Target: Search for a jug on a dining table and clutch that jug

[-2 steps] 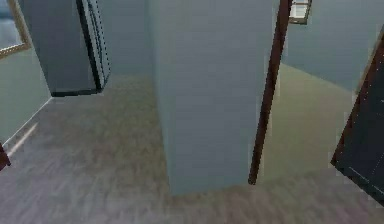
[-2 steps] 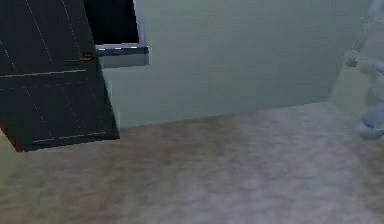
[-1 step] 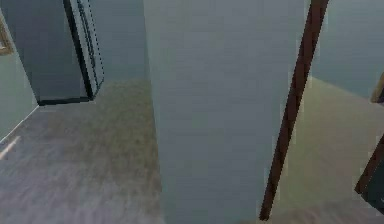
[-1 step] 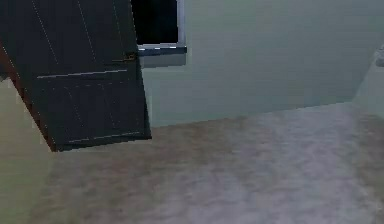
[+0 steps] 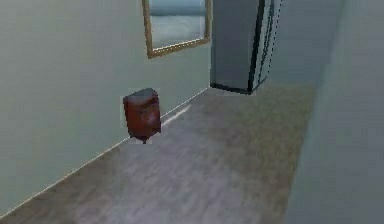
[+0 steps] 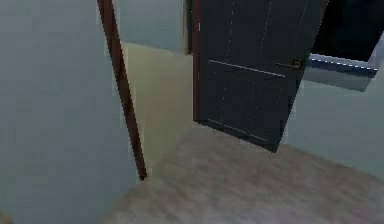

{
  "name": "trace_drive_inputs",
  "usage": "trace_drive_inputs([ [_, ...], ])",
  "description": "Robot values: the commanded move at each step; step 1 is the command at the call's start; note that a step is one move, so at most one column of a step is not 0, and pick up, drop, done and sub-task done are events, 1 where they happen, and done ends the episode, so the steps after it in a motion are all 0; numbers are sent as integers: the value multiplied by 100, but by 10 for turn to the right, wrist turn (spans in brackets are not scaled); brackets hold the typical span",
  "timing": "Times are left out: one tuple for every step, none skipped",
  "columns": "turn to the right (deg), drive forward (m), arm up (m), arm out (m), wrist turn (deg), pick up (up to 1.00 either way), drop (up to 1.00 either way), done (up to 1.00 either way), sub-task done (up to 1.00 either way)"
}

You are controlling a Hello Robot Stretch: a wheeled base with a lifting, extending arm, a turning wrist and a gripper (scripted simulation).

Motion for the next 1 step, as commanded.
trace_drive_inputs([
  [-450, 0, 0, 0, 0, 0, 0, 0, 0],
])
